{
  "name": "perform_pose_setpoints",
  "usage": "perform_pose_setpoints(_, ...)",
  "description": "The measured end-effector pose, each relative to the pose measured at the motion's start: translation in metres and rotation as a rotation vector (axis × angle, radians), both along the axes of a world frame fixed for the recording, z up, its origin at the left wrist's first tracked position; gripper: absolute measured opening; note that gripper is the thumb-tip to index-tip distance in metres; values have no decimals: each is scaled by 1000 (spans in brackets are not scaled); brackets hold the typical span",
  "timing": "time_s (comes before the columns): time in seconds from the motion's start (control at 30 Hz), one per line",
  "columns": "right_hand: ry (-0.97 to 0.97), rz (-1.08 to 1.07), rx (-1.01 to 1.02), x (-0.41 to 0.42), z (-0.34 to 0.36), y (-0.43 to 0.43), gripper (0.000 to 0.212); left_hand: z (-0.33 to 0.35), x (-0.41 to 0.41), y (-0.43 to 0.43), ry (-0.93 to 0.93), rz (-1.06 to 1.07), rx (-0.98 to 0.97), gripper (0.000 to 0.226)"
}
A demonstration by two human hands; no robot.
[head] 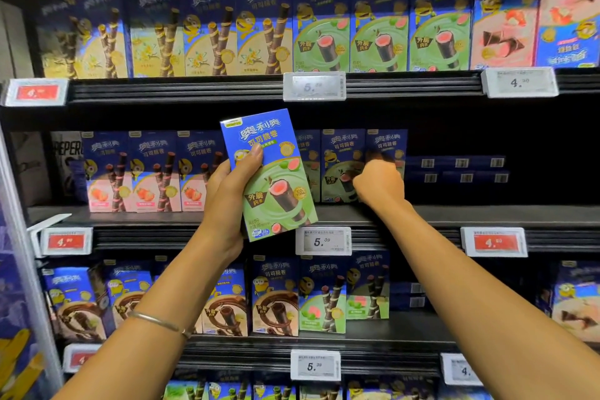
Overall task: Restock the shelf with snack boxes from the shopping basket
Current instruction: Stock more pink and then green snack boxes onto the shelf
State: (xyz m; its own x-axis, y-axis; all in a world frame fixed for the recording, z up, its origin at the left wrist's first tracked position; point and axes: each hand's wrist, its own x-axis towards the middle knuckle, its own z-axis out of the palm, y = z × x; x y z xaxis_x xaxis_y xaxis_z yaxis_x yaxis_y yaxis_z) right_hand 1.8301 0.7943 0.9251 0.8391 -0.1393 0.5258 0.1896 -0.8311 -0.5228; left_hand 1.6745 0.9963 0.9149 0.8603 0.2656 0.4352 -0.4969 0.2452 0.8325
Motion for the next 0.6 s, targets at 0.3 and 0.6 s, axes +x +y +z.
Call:
perform_pose_setpoints(0.3, -263, 431, 452, -60, 12, 6, 49, 2, 0, -22, -11, -9, 11, 63)
perform_pose_setpoints(0.6, -127, 885, 354, -107, 3, 5, 30, 5, 5, -44, -40, 105, 22, 73)
